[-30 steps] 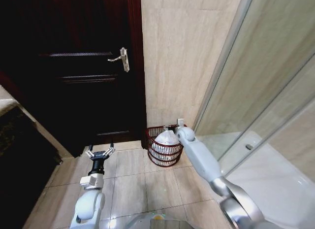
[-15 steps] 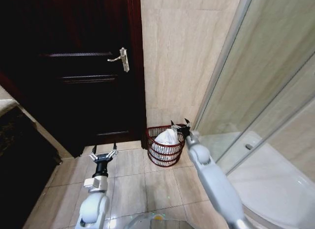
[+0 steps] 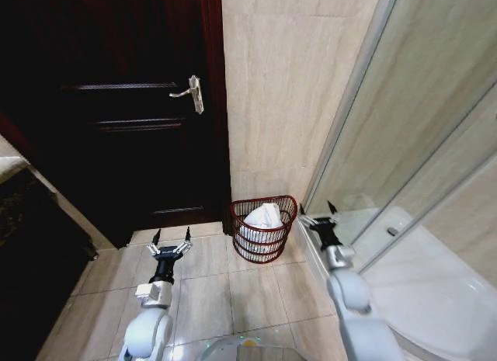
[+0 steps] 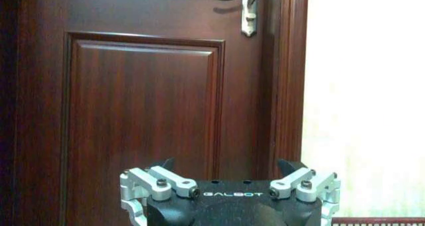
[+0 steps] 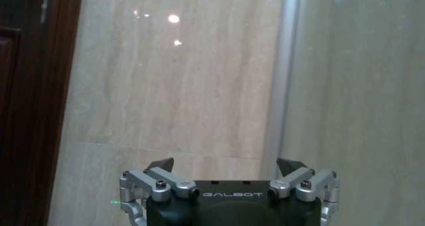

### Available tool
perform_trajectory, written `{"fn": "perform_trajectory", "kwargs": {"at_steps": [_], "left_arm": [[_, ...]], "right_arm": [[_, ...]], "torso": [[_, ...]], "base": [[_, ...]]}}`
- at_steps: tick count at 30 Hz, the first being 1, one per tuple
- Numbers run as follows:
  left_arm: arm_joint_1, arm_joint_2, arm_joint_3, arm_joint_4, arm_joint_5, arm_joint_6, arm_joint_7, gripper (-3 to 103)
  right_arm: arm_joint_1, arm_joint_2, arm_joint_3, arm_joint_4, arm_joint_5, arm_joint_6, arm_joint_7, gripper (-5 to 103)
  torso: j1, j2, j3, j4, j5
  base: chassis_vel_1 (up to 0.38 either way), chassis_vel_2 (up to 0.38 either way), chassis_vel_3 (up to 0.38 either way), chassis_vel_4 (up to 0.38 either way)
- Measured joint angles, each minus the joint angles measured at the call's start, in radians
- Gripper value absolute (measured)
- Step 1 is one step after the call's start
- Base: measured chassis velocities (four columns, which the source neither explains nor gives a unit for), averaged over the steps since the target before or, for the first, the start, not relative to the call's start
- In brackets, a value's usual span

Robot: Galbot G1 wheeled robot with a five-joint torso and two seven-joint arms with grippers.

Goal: Discard the used towel into the hamper.

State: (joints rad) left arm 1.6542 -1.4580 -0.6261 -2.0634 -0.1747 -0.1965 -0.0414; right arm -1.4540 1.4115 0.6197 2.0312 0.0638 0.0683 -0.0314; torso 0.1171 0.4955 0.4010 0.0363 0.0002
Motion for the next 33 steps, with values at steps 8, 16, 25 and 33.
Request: {"fn": "perform_trajectory", "kwargs": {"at_steps": [8,16,25,33], "left_arm": [[-0.013,-0.009,0.015,-0.016,0.036,0.013,0.007,100],[0.005,-0.011,0.019,-0.023,0.042,0.015,0.013,100],[0.019,-0.024,0.029,-0.036,0.058,0.016,0.014,100],[0.028,-0.028,0.035,-0.036,0.067,0.006,0.013,100]], "right_arm": [[-0.164,0.054,0.069,0.079,0.02,0.048,-0.022,100],[-0.235,0.053,0.075,0.103,0.046,0.047,-0.007,100],[-0.25,0.046,0.057,0.109,0.042,0.032,0.008,100],[-0.275,0.044,0.041,0.112,0.036,0.037,0.019,100]], "torso": [[0.0,0.0,0.0,0.0,-0.0001],[0.0,0.0,0.0,0.0001,-0.0001],[0.0,0.0,0.0,0.0002,-0.0001],[0.0,0.0,0.0,0.0001,-0.0002]], "base": [[0.0,0.0,0.0,0.0],[0.0,0.0,0.0,0.0],[0.0,0.0,0.0,0.0],[0.0,0.0,0.0,0.0]]}}
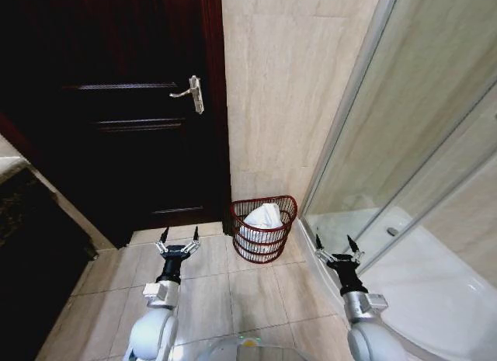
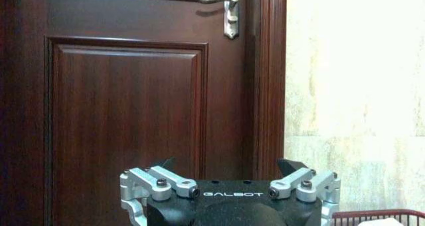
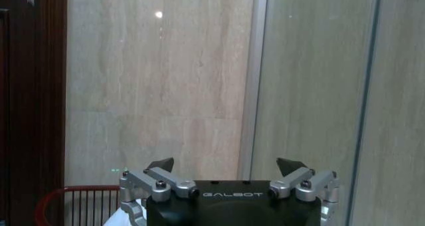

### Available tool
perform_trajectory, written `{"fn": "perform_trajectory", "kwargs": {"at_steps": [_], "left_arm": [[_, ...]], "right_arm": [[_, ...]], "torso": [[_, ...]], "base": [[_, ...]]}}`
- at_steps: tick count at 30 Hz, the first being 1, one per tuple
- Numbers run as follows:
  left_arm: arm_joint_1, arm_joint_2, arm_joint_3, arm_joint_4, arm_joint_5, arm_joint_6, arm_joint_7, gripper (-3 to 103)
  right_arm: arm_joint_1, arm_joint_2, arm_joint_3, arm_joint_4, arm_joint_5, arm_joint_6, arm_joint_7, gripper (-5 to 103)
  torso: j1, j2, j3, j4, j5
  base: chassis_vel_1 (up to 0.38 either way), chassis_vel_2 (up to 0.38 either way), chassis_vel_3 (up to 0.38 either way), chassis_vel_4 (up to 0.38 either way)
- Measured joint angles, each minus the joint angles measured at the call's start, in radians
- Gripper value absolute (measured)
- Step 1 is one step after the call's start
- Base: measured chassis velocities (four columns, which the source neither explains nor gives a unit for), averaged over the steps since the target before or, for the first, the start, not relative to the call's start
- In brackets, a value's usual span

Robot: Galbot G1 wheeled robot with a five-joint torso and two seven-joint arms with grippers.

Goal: Discard the used towel into the hamper.

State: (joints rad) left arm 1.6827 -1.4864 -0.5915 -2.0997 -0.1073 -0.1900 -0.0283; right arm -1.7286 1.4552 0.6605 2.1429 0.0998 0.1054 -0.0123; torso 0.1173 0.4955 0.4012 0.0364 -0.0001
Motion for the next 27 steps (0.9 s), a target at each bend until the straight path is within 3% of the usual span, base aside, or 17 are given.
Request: {"fn": "perform_trajectory", "kwargs": {"at_steps": [27], "left_arm": [[0.001,0.01,-0.004,0.002,-0.01,-0.027,-0.001,100]], "right_arm": [[-0.01,0.018,-0.026,0.025,-0.022,-0.01,0.011,100]], "torso": [[0.0,0.0,0.0,0.0,0.0]], "base": [[0.056,-0.055,-0.059,0.058]]}}
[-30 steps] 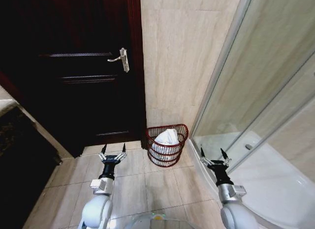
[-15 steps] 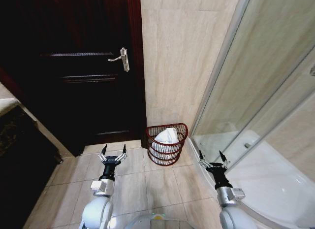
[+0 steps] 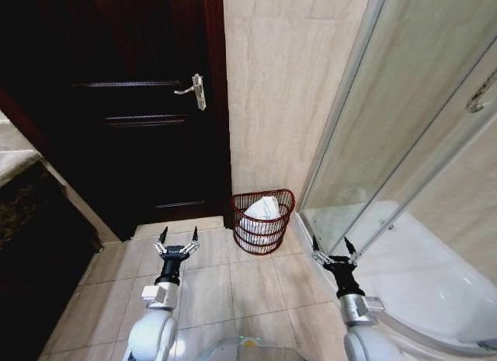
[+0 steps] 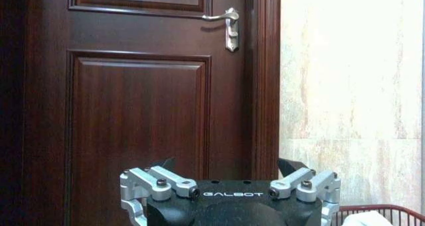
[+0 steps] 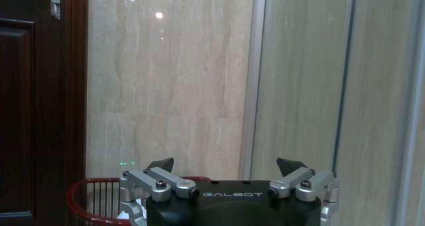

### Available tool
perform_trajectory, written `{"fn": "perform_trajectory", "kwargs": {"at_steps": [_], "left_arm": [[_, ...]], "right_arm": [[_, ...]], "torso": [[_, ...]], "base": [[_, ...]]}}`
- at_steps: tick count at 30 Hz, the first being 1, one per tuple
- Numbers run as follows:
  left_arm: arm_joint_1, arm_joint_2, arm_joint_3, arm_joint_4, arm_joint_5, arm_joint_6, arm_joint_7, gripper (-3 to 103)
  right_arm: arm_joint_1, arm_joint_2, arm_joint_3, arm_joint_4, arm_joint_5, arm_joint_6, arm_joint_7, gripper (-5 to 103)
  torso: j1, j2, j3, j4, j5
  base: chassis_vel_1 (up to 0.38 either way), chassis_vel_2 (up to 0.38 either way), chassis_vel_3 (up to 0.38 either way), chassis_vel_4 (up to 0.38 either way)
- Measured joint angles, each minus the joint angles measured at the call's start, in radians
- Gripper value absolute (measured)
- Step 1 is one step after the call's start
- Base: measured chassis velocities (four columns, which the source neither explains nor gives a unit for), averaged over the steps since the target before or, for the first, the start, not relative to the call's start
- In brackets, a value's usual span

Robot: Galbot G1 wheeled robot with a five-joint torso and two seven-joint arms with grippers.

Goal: Discard the used towel into the hamper.

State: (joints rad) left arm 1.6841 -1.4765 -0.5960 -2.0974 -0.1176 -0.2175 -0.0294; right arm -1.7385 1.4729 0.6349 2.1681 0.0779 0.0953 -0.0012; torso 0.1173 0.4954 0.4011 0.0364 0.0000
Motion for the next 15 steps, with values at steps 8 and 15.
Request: {"fn": "perform_trajectory", "kwargs": {"at_steps": [8,15], "left_arm": [[-0.007,-0.005,0.001,0.008,0.001,0.0,0.003,100],[-0.01,-0.007,-0.011,0.006,-0.007,0.001,0.006,100]], "right_arm": [[0.008,-0.006,-0.001,-0.01,0.0,-0.006,0.0,100],[0.023,-0.004,-0.012,-0.005,-0.002,-0.03,0.008,100]], "torso": [[0.0,0.0,0.0,0.0,0.0001],[0.0,0.0,0.0,0.0,0.0]], "base": [[0.069,-0.068,-0.078,0.073],[0.086,-0.093,-0.078,0.09]]}}
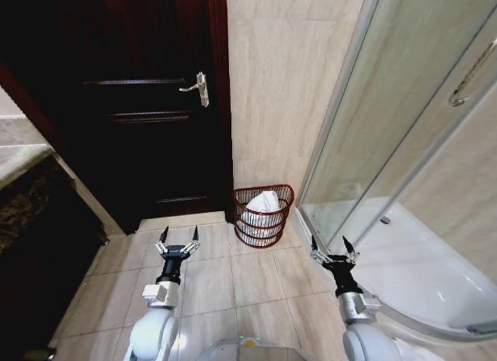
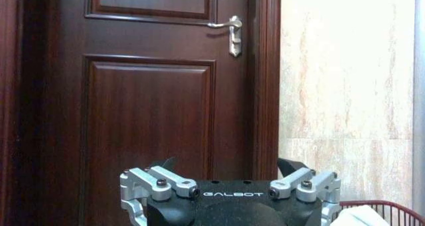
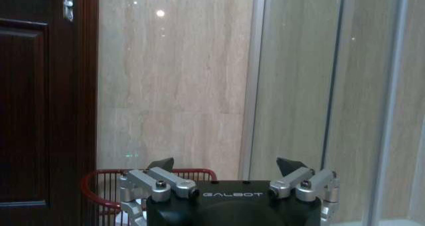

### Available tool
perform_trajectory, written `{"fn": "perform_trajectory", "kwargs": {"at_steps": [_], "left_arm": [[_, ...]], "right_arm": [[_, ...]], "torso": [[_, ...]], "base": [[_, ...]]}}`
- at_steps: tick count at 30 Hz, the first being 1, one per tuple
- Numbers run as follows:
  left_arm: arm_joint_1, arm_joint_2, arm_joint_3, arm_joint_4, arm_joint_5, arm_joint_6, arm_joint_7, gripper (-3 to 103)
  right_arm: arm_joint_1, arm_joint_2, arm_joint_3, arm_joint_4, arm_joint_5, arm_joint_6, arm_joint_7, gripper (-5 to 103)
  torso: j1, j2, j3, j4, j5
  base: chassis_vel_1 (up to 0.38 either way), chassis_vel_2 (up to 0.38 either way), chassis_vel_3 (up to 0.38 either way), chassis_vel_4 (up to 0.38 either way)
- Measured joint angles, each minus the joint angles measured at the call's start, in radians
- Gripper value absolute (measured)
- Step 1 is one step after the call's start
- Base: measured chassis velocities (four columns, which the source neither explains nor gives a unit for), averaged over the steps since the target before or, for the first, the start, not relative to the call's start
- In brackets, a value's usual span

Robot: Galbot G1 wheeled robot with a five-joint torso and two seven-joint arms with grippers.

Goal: Discard the used towel into the hamper.

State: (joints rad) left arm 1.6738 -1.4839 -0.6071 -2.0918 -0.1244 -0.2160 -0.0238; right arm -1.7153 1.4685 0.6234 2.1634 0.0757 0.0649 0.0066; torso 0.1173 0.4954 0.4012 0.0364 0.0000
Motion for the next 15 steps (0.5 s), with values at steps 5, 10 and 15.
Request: {"fn": "perform_trajectory", "kwargs": {"at_steps": [5,10,15], "left_arm": [[0.001,0.003,-0.015,-0.003,-0.003,0.004,0.003,100],[0.002,0.003,-0.022,0.005,-0.003,0.001,0.005,100],[0.0,0.007,-0.004,0.026,-0.002,-0.003,0.006,100]], "right_arm": [[0.003,-0.001,-0.01,0.005,-0.001,-0.012,0.006,100],[0.003,-0.001,-0.025,0.007,-0.005,-0.013,0.016,100],[-0.011,-0.005,-0.039,0.012,-0.013,-0.009,0.041,100]], "torso": [[0.0,0.0,0.0,-0.0001,0.0],[0.0,0.0,0.0,0.0,0.0],[0.0,0.0,0.0,0.0002,-0.0001]], "base": [[0.09,-0.093,-0.092,0.084],[0.093,-0.095,-0.098,0.095],[0.097,-0.097,-0.092,0.102]]}}
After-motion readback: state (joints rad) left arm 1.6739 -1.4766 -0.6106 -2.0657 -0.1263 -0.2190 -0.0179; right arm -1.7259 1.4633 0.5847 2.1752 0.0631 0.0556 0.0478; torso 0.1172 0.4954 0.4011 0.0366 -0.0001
